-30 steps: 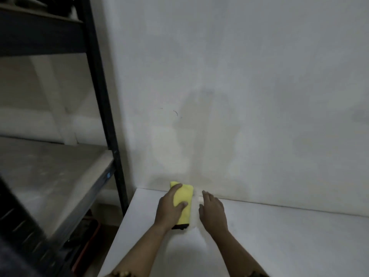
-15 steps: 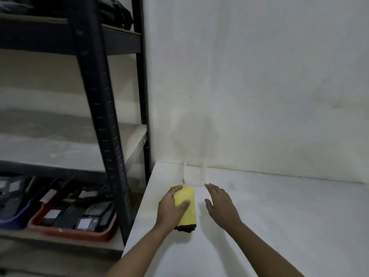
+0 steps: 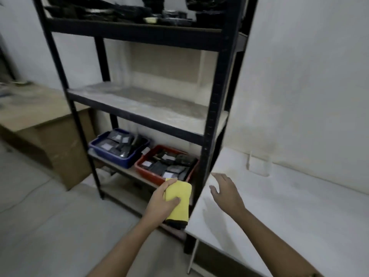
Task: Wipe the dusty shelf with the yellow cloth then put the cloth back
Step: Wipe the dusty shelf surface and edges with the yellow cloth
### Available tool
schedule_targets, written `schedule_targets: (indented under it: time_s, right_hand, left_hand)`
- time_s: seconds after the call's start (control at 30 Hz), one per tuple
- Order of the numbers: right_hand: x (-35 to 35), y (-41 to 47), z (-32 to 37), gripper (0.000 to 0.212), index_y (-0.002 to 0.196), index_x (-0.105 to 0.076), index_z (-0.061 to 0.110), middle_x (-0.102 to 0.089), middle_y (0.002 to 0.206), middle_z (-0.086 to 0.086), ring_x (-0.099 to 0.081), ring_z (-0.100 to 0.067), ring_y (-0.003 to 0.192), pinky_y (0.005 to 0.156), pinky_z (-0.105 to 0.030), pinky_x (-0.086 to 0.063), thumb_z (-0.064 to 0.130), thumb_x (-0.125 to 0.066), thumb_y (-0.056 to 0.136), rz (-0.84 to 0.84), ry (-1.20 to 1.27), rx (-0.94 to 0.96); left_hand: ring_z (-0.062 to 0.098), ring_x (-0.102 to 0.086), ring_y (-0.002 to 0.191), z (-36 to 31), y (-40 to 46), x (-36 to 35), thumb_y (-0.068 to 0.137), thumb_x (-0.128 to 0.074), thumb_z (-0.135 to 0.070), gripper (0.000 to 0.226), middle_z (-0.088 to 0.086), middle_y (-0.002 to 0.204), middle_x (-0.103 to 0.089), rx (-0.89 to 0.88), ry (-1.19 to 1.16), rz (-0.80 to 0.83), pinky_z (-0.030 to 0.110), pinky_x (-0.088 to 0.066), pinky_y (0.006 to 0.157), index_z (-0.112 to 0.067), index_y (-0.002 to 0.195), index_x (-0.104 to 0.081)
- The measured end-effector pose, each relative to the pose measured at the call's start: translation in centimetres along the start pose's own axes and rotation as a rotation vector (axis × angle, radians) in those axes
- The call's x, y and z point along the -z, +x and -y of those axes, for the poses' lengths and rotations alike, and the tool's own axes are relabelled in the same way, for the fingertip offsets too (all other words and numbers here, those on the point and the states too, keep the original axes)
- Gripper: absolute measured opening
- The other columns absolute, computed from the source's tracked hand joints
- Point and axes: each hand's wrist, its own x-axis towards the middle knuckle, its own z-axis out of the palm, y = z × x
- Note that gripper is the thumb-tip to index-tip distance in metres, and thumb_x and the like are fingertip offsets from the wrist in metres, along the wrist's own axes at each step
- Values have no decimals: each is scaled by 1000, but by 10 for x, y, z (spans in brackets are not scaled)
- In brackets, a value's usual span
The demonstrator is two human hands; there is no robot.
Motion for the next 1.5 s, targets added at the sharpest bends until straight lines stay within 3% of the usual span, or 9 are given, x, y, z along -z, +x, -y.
schedule_targets:
  time_s: [0.37,0.47,0.63,0.8,1.03,1.23,1.33,1.4,1.5]
  right_hand:
    - [-94,113,196,43,135,-43,17,-46,139,-1,-40,-14,129,111,-31,-32,21,-50,92,44,118,106]
    - [-114,146,236,44,136,-42,19,-44,141,1,-40,-12,129,110,-30,-32,21,-51,92,60,149,88]
    - [-129,199,277,45,135,-43,17,-45,140,0,-41,-13,128,106,-27,-32,19,-52,92,12,189,59]
    - [-140,264,287,44,135,-43,14,-46,138,-3,-41,-16,128,107,-30,-33,20,-50,92,-13,136,55]
    - [-170,369,274,34,124,-52,13,-53,123,-3,-48,-21,116,97,-31,-38,24,-49,92,-64,-79,113]
    - [-187,439,259,44,136,-41,21,-37,146,2,-34,-17,135,112,-37,-20,29,-44,93,-16,-208,35]
    - [-196,458,259,40,130,-45,22,-44,140,2,-40,-18,129,109,-37,-19,34,-42,93,17,-222,18]
    - [-200,464,259,38,130,-45,24,-45,138,4,-41,-17,127,110,-38,-18,34,-40,94,23,-212,-18]
    - [-202,468,260,42,136,-40,26,-39,143,7,-36,-14,132,113,-37,-13,38,-35,96,19,-212,-81]
  left_hand:
    - [4,-48,96,6,42,220,89,-60,-19,56,-10,129,-34,-160,13,-211,17,-44,65,-39,136,-36]
    - [9,-49,100,8,65,276,88,-62,-23,55,-11,125,-37,-194,39,-214,21,-47,70,-40,134,-37]
    - [7,-54,91,-3,122,337,88,-61,-23,50,-19,114,-42,-245,26,-159,16,-52,62,-40,131,-40]
    - [5,-52,96,-13,194,359,88,-61,-22,49,-22,114,-42,-290,-4,-89,9,-48,65,-36,131,-42]
    - [7,-61,89,-12,324,368,86,-65,-24,40,-9,117,-55,-330,31,28,23,-53,65,-37,122,-53]
    - [-9,-58,79,-31,429,368,88,-62,-24,35,-17,112,-57,-353,56,105,10,-45,63,-42,117,-53]
    - [-9,-53,103,-34,472,368,89,-60,-31,34,-17,125,-54,-358,109,157,8,-43,78,-41,121,-53]
    - [-1,-48,120,-31,495,367,89,-59,-35,40,-14,134,-52,-369,186,224,14,-40,94,-34,128,-52]
    - [2,-44,126,-29,524,371,89,-58,-37,43,-14,138,-50,-384,407,348,23,-37,104,-30,131,-52]
